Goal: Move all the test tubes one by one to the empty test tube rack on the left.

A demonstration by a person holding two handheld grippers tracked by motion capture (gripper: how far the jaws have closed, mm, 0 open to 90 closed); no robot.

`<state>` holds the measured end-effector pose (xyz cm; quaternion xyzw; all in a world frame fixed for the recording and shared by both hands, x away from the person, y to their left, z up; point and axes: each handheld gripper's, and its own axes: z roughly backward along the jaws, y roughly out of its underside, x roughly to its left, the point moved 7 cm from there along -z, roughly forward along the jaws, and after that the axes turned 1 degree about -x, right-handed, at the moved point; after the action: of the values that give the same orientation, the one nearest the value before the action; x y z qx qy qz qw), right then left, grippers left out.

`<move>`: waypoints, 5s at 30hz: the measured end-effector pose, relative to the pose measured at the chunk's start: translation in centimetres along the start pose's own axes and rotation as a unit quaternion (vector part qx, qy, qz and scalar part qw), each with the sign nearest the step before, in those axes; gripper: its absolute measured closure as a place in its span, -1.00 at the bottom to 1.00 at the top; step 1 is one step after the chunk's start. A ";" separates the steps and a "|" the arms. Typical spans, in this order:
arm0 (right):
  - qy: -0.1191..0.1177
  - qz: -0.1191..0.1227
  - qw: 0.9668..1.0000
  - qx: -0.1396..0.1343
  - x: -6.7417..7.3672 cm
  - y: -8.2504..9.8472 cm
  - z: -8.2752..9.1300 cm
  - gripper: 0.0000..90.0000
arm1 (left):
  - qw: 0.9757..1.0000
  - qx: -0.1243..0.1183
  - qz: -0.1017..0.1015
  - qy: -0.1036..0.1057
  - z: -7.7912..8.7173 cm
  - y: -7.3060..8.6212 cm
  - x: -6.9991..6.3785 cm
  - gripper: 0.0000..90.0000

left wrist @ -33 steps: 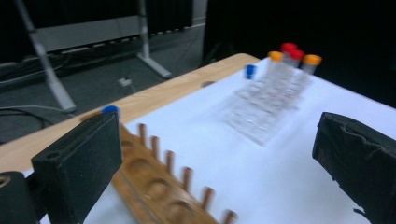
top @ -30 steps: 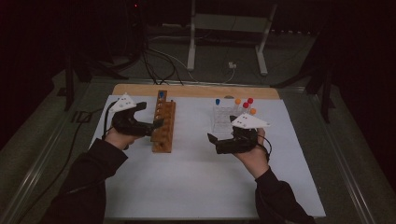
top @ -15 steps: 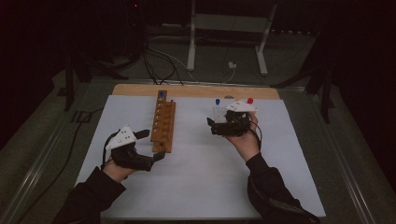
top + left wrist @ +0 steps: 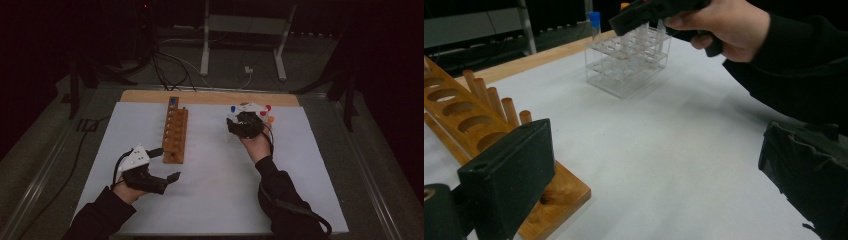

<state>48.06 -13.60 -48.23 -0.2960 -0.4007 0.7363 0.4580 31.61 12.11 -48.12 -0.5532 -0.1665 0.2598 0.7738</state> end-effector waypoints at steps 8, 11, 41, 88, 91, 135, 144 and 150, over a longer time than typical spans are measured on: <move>0.015 -0.025 0.999 0.030 -0.7 -0.2 -2.0 0.32 | 1.000 -0.005 0.003 0.002 0.1 -0.1 0.1 -0.94; 0.021 -0.028 0.999 0.036 -0.8 -0.2 -2.8 0.39 | 1.000 -0.007 0.002 0.002 0.2 -0.1 0.2 -0.95; 0.022 -0.022 0.999 0.021 -1.2 -2.2 -2.6 0.70 | 1.000 -0.006 0.009 0.008 0.3 -0.3 0.6 -0.94; -0.175 0.115 0.978 0.003 9.3 6.0 11.7 0.70 | 0.995 0.005 -0.015 0.097 -4.1 -5.2 -3.2 -0.89; -0.178 0.113 0.977 0.001 9.5 6.1 11.8 0.70 | 0.995 0.002 -0.013 0.099 -4.7 -5.6 -3.5 -0.84; -0.190 0.099 0.977 -0.006 9.4 6.0 12.0 0.29 | 0.994 0.036 -0.057 0.091 -9.6 -6.0 -5.1 0.73; -0.183 0.082 0.979 -0.036 8.7 5.3 12.4 -0.33 | 0.996 0.022 -0.051 0.063 -7.9 -7.8 -2.3 0.73; -0.164 0.079 0.982 -0.043 8.4 5.1 12.3 -0.70 | 0.998 0.016 -0.052 0.037 -6.9 -9.2 -0.3 0.73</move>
<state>32.55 -11.24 -46.94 -0.2216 -0.4772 0.7905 0.3135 37.15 4.33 -41.76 -0.5405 -0.1622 0.2014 0.8006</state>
